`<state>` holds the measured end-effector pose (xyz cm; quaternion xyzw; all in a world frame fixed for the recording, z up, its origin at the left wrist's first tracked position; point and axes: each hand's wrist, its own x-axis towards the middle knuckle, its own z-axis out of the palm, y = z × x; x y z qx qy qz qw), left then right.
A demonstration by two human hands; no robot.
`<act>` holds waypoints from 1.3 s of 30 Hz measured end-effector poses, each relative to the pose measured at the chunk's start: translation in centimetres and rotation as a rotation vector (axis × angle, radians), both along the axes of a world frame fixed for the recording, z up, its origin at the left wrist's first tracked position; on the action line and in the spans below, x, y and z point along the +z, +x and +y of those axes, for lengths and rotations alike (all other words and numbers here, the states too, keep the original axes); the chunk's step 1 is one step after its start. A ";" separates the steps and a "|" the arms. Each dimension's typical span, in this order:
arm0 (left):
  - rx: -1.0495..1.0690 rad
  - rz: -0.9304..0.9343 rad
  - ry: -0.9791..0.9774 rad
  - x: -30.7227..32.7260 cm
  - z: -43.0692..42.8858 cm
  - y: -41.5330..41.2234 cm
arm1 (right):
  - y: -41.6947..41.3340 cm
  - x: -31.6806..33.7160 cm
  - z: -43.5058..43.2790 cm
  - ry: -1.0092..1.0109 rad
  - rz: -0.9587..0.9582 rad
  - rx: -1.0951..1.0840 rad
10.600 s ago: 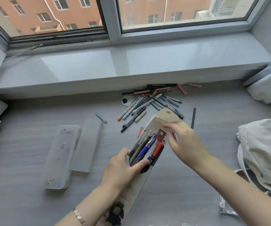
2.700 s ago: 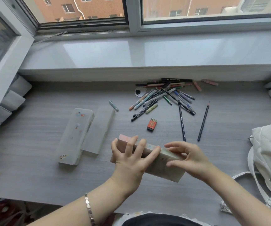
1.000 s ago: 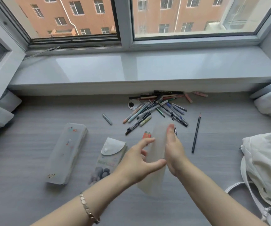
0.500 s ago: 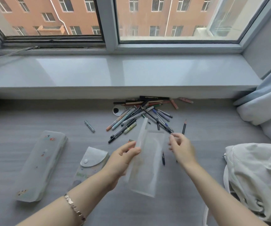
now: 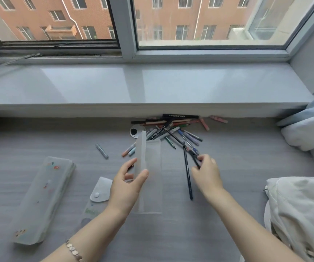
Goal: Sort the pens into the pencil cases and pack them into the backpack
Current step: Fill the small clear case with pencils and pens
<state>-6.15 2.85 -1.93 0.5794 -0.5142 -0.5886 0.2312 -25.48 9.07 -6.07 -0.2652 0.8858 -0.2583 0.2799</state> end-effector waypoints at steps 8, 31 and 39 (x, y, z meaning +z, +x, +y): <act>0.012 -0.054 0.012 -0.6 0.2 0.8 | 3.0 -0.5 -0.2 0.295 0.099 0.223; 0.049 -0.005 -0.056 -0.7 -0.6 -0.8 | 0.7 2.3 -8.3 -0.070 0.289 0.231; 0.062 0.000 -0.057 -0.9 -2.0 0.0 | 0.3 -1.8 -10.8 0.207 0.281 0.362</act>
